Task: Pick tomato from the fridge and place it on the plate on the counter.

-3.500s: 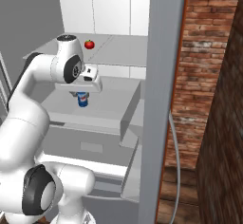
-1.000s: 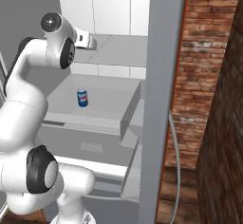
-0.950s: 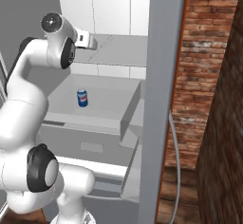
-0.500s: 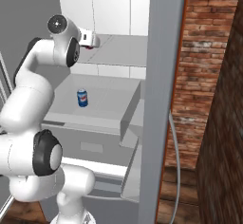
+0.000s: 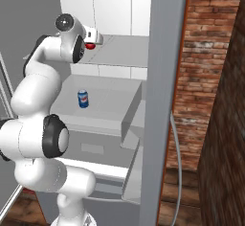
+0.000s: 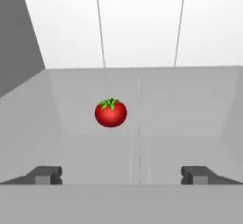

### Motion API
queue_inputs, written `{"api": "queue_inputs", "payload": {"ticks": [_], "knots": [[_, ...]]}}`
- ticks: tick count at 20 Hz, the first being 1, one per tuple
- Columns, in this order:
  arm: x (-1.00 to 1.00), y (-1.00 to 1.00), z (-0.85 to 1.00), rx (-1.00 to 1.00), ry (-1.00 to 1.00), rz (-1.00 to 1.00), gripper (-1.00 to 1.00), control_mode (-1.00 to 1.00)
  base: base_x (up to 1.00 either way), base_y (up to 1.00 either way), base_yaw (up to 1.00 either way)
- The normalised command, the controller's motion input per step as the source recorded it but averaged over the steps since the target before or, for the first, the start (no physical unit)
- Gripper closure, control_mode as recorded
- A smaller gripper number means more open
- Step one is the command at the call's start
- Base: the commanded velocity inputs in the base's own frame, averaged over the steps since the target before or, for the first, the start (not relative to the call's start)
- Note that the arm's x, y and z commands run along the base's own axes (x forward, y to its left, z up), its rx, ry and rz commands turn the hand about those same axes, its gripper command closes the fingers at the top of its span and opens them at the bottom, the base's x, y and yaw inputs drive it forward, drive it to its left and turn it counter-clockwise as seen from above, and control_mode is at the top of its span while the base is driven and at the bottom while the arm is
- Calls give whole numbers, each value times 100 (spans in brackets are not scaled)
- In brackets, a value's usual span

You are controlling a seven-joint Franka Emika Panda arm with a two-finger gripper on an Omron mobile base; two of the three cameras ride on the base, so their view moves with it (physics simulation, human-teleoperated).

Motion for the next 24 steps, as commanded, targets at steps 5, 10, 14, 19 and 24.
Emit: {"api": "queue_inputs", "payload": {"ticks": [5, 10, 14, 19, 24], "knots": [[23, 7, -2, -1, 8, 1, -100, -100, 0, 0, 0], [28, 12, -10, 0, 0, 0, -100, -100, 0, 0, 0], [33, 24, -9, 0, 0, 0, -100, -100, 0, 0, 0], [31, 15, -11, 0, 0, 0, -100, -100, 0, 0, 0], [38, 0, -9, -4, 0, -1, -100, -100, 0, 0, 0]]}}
